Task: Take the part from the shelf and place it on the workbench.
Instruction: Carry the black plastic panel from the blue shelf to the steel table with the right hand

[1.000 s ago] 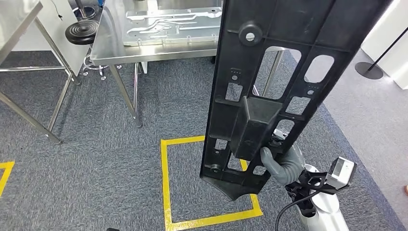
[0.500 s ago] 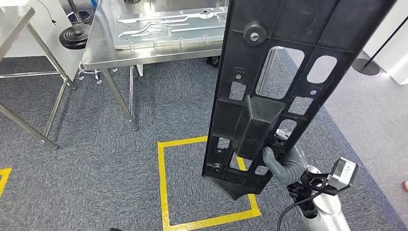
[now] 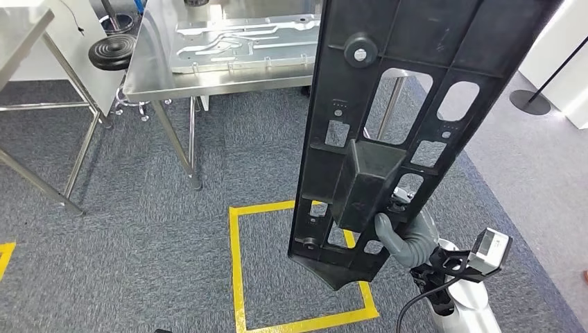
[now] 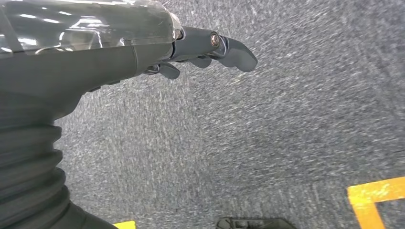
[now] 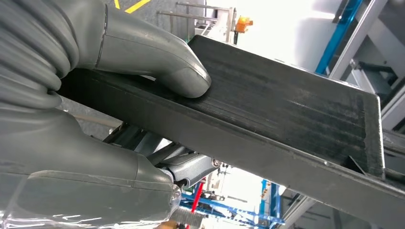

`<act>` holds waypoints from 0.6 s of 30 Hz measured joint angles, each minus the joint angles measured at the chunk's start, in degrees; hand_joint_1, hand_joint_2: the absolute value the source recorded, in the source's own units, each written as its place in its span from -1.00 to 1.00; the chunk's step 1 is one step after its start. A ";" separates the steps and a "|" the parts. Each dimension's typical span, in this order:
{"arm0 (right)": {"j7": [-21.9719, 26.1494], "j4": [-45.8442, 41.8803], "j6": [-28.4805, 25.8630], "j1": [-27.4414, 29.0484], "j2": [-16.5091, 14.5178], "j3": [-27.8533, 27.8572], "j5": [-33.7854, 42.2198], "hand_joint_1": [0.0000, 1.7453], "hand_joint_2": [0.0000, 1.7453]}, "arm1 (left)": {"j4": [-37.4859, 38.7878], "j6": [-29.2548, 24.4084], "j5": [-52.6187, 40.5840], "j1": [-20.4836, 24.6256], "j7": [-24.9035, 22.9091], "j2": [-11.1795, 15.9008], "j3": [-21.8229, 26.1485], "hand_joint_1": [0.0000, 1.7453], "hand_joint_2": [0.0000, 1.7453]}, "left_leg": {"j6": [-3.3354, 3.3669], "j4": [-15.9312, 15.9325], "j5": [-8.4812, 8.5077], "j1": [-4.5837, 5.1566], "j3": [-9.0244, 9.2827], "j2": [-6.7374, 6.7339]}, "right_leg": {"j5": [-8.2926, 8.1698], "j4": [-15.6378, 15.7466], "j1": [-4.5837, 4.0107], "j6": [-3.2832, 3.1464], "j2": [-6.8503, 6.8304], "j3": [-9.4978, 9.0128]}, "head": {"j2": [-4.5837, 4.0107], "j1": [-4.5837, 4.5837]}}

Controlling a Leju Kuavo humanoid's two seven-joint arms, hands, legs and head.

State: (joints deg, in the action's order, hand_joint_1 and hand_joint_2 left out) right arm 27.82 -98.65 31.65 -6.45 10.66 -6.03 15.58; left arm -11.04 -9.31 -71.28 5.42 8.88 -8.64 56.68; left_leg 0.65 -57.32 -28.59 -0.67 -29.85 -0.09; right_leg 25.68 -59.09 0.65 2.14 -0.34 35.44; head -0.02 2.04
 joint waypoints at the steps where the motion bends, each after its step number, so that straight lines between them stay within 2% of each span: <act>1: -0.01 -0.01 0.00 0.01 -0.01 -0.01 -0.01 0.94 1.00 | 0.00 0.01 0.00 0.01 0.01 0.01 0.00 -1.00 1.00 | -0.36 0.06 -0.23 0.03 0.19 -0.07 | 0.21 0.84 -0.21 -0.53 -0.12 -0.34 | 0.01 0.00; 3: -0.01 -0.01 0.00 0.07 -0.01 -0.03 -0.01 0.94 1.00 | 0.00 0.02 -0.01 0.00 0.01 0.01 0.00 -1.00 1.00 | -1.06 -0.19 -0.59 0.13 0.63 -0.23 | 0.43 0.95 -0.31 -1.54 -0.09 -0.70 | 0.01 0.01; 5: 0.00 -0.07 0.01 0.05 -0.02 -0.05 -0.01 0.94 1.00 | 0.00 0.01 -0.02 0.09 0.01 0.03 0.00 -1.00 1.00 | -1.57 -2.18 -1.34 0.07 0.41 -0.30 | 0.43 1.22 -0.17 -2.29 0.02 -1.73 | 0.00 0.00; 7: 0.02 -0.14 0.01 -0.12 -0.07 -0.05 0.01 0.94 1.00 | 0.00 0.01 -0.02 0.22 0.01 0.05 0.00 -1.00 1.00 | -1.83 -7.83 -3.27 -0.05 -2.55 -0.29 | 0.95 1.37 -0.22 -2.89 0.02 -2.67 | 0.00 0.01; 9: 0.02 -0.15 0.00 -0.12 -0.16 -0.09 0.03 0.94 1.00 | 0.00 0.02 -0.01 0.09 0.01 0.05 0.00 -1.00 1.00 | -1.89 -14.85 -5.95 -0.03 -7.35 -0.27 | 1.67 1.37 -0.44 -3.24 0.19 -3.39 | 0.01 0.01; 10: 0.01 -0.15 0.01 -0.06 -0.19 -0.10 0.03 0.94 1.00 | 0.00 0.02 -0.01 -0.02 0.01 0.05 0.00 -1.00 1.00 | -1.83 -16.49 -6.57 -0.02 -9.07 -0.27 | 2.09 1.36 -0.58 -3.32 0.33 -3.86 | 0.00 0.01; 11: 0.01 -0.15 0.01 -0.02 -0.21 -0.11 0.03 0.94 1.00 | 0.00 0.02 0.00 -0.12 0.01 0.06 0.01 -1.00 1.00 | -1.67 -16.32 -6.21 0.04 -9.96 -0.26 | 2.55 1.36 -0.73 -3.36 0.49 -4.45 | 0.00 0.01; 12: 0.01 -0.15 0.01 0.00 -0.22 -0.12 0.03 0.94 1.00 | 0.00 0.02 0.00 -0.16 0.01 0.07 0.01 -1.00 1.00 | -1.31 -13.96 -4.39 0.15 -9.78 -0.24 | 3.05 1.37 -0.91 -3.36 0.59 -5.17 | -0.01 0.01; 14: 0.02 -0.14 0.00 -0.01 -0.24 -0.13 0.03 0.94 1.00 | 0.00 0.02 0.01 -0.19 0.01 0.22 0.03 -1.00 1.00 | -0.14 -6.90 1.37 0.67 -8.31 -0.15 | 4.14 1.36 -1.18 -3.28 0.67 -6.54 | -0.01 -0.01; 15: 0.04 -0.13 0.00 -0.01 -0.26 -0.14 0.04 0.94 1.00 | 0.01 0.03 0.01 -0.19 0.01 0.31 0.04 -1.00 1.00 | 0.31 -4.21 3.07 0.97 -7.71 -0.05 | 4.59 1.39 -1.22 -3.11 0.75 -6.91 | 0.00 0.00; 16: 0.04 -0.14 0.00 0.00 -0.27 -0.16 0.04 0.94 1.00 | 0.01 0.04 0.02 -0.22 0.01 0.38 0.05 -1.00 1.00 | 0.62 -2.64 4.14 1.22 -7.38 0.04 | 4.95 1.50 -1.17 -2.84 0.82 -7.07 | 0.01 0.00; 18: 0.04 -0.26 -0.01 0.03 -0.30 -0.21 0.04 0.94 1.00 | 0.02 0.06 0.03 -0.26 0.02 0.42 0.07 -1.00 1.00 | 0.84 -1.64 4.03 1.27 -6.76 0.21 | 4.95 1.21 -1.10 -2.08 1.00 -7.34 | 0.01 0.02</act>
State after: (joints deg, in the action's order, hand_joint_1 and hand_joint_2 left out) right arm 27.86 -98.90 31.64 -6.41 10.36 -6.24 15.62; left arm -11.02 -9.25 -71.24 5.16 8.90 -8.22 56.75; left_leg 1.49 -58.96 -24.56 0.60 -36.62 0.13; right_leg 30.64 -57.88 -0.45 0.06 0.66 28.11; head -0.01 2.06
